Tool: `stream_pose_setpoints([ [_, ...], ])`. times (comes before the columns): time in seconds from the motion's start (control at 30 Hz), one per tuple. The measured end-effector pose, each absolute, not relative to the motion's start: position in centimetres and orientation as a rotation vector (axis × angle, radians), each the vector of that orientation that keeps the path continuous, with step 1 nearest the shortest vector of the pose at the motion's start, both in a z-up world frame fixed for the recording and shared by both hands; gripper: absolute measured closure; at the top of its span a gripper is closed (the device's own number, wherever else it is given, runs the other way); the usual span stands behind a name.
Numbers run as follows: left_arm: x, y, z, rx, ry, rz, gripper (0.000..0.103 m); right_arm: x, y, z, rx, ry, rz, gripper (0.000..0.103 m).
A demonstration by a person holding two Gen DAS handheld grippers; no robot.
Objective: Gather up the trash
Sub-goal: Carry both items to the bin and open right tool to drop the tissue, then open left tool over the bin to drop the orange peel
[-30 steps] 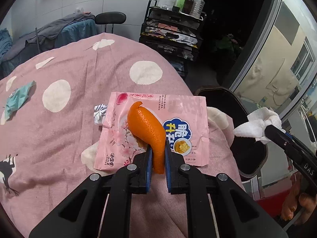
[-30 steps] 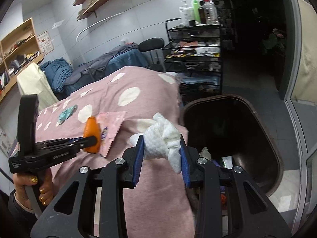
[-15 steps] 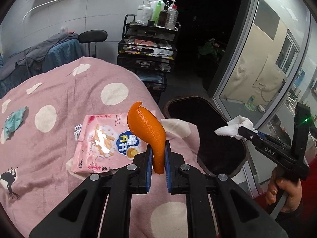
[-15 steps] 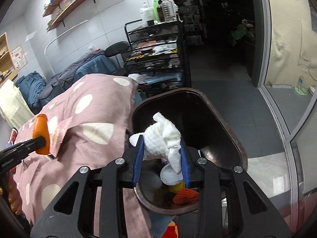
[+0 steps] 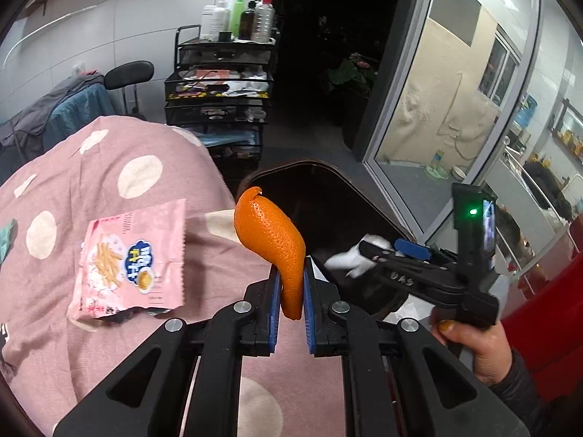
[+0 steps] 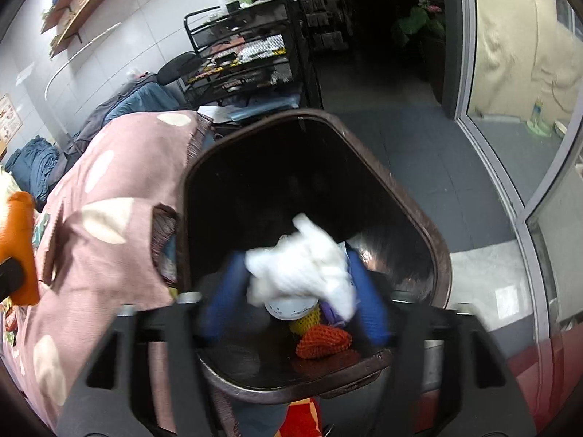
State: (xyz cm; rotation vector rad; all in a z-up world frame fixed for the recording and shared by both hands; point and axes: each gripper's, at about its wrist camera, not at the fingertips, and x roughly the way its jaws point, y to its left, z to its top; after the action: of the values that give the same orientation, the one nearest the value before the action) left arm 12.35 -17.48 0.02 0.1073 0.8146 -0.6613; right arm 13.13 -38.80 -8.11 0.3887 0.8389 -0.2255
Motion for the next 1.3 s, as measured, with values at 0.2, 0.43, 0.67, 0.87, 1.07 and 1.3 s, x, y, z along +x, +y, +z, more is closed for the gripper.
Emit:
stream_pose_setpoints([
  [0.2, 11.6, -19.3, -0.1, 0.15, 0.813, -0.694, 0.091, 12.7, -38.9, -9.0, 0.403, 0.855, -0.243, 0.021],
  [0.43, 11.2, -21.9, 0.0, 0.204, 0.801, -0.727, 0.091, 10.8, -40.3, -7.9, 0.427, 0.791, -0.297, 0.019],
  [0.67, 11.7, -24.6, -0.6, 0.249, 0.829, -0.764, 0.091, 9.7, -41.4, -6.5, 0.427, 0.755, -0.329, 0.018],
  [0.87, 12.0, -26.6, -1.4, 0.289, 0.849, -0.769, 0.091, 9.3, -42.3, -6.1, 0.426, 0.745, -0.354, 0.018],
  [1.07, 12.2, -28.2, -2.5, 0.334, 0.874, -0.77, 0.091, 8.9, -43.3, -6.2, 0.433, 0.745, -0.377, 0.018],
  [1.3, 12.3, -29.2, -3.7, 0.377, 0.898, -0.766, 0.091, 8.8, -43.9, -6.7, 0.439, 0.757, -0.393, 0.018],
])
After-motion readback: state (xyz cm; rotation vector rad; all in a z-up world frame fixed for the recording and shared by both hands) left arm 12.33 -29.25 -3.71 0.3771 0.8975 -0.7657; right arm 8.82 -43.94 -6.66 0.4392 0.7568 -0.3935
